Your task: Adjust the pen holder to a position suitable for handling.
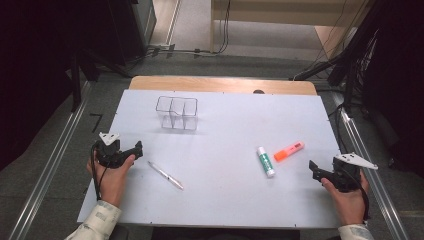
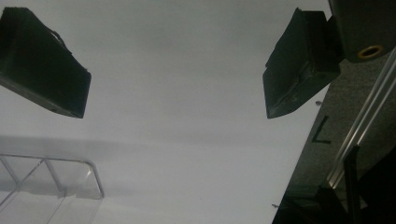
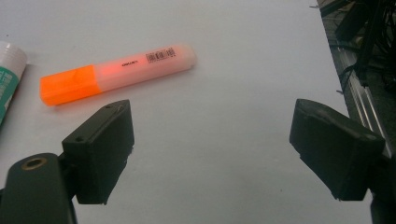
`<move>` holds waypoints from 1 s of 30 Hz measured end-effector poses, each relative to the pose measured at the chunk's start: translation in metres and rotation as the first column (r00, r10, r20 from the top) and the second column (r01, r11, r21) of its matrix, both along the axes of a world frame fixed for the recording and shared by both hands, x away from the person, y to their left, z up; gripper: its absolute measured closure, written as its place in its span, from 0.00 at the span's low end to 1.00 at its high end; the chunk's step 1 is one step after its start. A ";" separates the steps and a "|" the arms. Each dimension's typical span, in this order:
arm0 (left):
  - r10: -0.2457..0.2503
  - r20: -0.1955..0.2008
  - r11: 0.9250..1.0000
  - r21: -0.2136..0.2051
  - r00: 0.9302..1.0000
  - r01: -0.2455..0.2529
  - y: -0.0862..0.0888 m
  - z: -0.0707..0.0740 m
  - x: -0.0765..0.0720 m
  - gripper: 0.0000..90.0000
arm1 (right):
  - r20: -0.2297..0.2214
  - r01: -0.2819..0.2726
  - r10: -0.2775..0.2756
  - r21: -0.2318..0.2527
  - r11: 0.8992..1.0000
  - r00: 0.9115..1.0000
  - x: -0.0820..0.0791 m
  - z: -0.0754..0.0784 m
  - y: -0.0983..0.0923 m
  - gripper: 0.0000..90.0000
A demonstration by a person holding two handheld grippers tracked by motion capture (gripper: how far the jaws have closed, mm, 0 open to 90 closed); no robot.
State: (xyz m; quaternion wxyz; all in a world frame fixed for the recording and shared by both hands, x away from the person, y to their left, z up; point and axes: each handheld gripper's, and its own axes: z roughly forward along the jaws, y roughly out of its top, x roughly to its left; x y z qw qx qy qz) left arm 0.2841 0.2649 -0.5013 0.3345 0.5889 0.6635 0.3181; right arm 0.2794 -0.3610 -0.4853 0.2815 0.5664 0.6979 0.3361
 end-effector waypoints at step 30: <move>-0.011 0.036 0.998 -0.058 0.999 0.013 -0.001 0.010 0.051 0.30 | 0.014 -0.254 0.255 -0.048 0.966 0.967 0.057 0.016 0.159 0.36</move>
